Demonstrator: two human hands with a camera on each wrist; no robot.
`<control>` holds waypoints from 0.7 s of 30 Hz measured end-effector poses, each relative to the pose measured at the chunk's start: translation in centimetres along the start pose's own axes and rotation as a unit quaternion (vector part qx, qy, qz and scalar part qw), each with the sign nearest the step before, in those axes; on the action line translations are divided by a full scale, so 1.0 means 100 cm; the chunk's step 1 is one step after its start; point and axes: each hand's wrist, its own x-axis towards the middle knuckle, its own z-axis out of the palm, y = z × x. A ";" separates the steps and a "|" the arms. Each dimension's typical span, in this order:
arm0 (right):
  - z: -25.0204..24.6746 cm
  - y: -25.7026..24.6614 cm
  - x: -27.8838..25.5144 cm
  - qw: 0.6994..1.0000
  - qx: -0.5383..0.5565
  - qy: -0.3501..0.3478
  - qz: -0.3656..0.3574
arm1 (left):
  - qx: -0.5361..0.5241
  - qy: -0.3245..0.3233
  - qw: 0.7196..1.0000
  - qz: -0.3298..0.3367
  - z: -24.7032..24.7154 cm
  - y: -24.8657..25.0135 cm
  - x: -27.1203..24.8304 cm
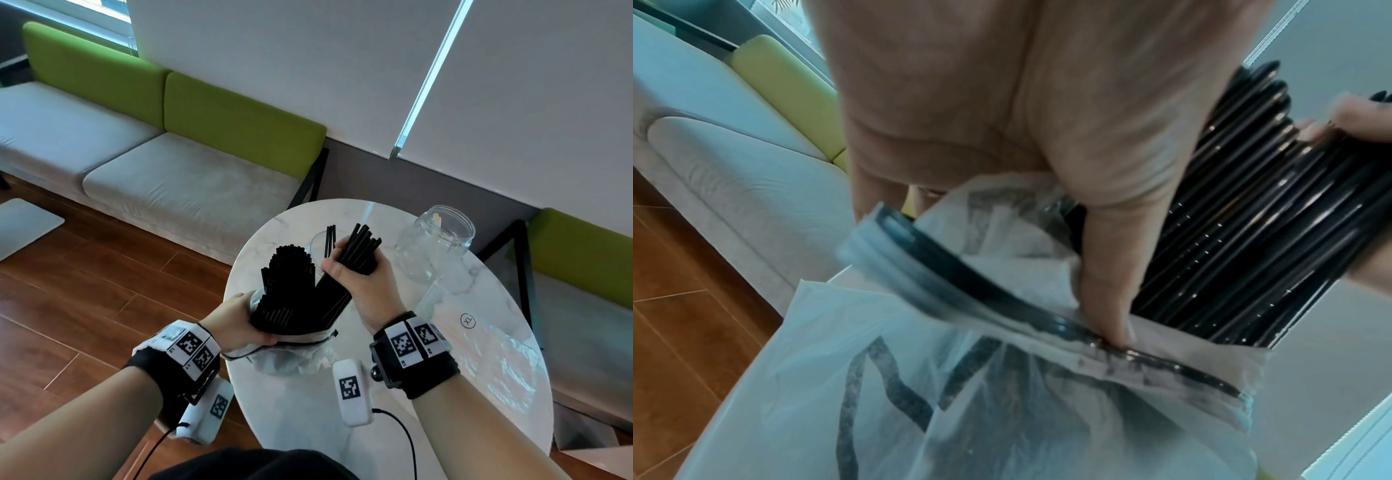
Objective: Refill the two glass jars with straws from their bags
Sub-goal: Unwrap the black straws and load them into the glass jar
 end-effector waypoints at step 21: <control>-0.027 -0.025 0.015 0.979 0.182 0.094 0.006 | 0.026 -0.011 1.000 -0.004 -0.004 0.007 -0.006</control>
